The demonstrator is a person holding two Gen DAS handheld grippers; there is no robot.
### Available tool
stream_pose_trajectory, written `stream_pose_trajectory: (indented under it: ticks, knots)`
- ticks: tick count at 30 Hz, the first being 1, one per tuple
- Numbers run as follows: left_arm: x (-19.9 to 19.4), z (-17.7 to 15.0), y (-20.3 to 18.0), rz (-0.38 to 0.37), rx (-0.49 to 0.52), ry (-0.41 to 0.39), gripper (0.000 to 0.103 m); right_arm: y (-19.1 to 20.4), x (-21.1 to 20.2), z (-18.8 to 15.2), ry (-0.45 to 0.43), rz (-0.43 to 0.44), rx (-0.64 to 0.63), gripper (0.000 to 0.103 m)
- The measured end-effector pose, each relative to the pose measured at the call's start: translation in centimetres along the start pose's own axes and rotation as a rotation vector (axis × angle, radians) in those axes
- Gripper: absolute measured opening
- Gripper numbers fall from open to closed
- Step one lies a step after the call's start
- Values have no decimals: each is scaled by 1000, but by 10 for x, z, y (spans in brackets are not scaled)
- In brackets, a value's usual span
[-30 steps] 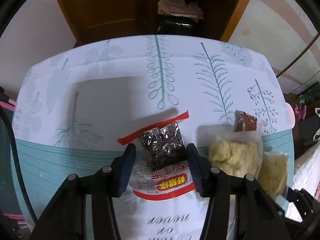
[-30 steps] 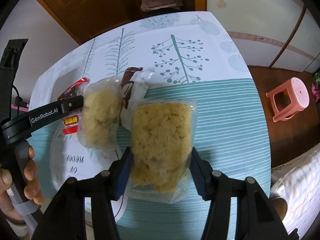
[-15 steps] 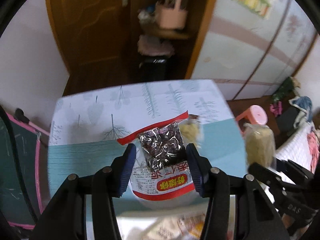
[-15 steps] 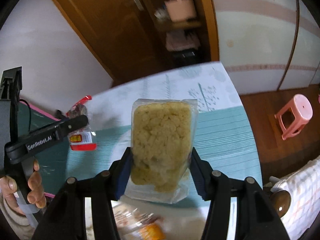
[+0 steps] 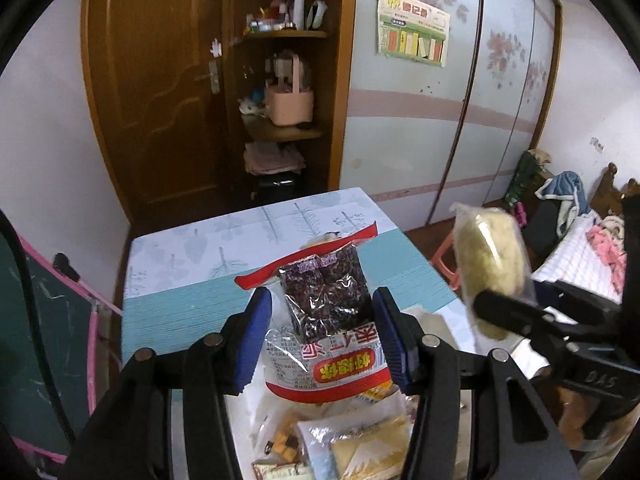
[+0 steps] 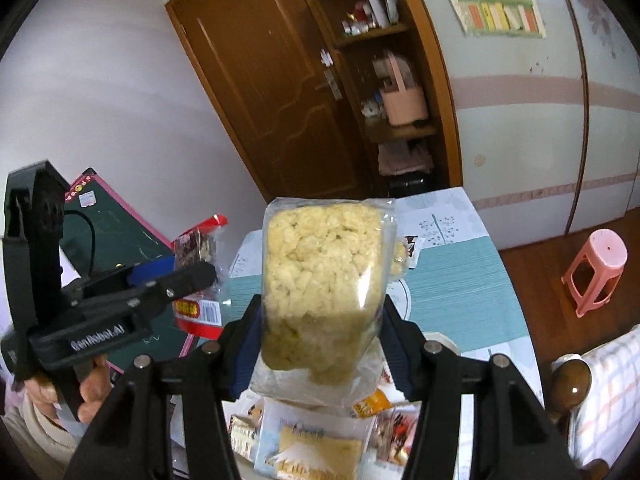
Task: Organize snacks
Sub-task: 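Lift both held packs and carry them over the white tray, then lower both packs into the white tray and open both grippers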
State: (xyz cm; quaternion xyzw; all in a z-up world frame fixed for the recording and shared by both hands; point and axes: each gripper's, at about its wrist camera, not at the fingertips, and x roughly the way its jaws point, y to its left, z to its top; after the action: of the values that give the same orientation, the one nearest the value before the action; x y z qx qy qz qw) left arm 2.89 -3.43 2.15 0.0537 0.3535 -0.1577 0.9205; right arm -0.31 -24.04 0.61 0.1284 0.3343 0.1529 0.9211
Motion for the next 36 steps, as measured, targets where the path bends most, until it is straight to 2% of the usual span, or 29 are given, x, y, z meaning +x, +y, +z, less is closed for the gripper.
stream_pose_trajectory:
  ticks: [4,10,18,25,27,28,30,31,36]
  knots:
    - [0,-31,-11,44,11,-1,51,10,0,-22,-10,-50,-56,55]
    - [17,-67,-18,155,44,24,51,27,-11,-50,16,-68,-99,55]
    - [41,-86,-14,164,21,113,51,27,12,-72,100,-95,-111,55]
    - [49,-87,-10,176,-2,131,52,27,21,-80,135,-121,-120,55]
    - [52,-88,-10,180,-6,143,55,26,25,-81,152,-137,-116,56]
    - [52,-88,-10,184,-6,145,60,26,26,-82,156,-147,-113,56]
    - [52,-89,-9,199,-11,143,90,23,28,-81,166,-165,-99,56]
    - [52,-88,-8,202,-16,139,94,21,29,-81,171,-167,-86,57]
    - [50,-88,-2,198,-45,128,95,12,31,-81,183,-149,-31,58]
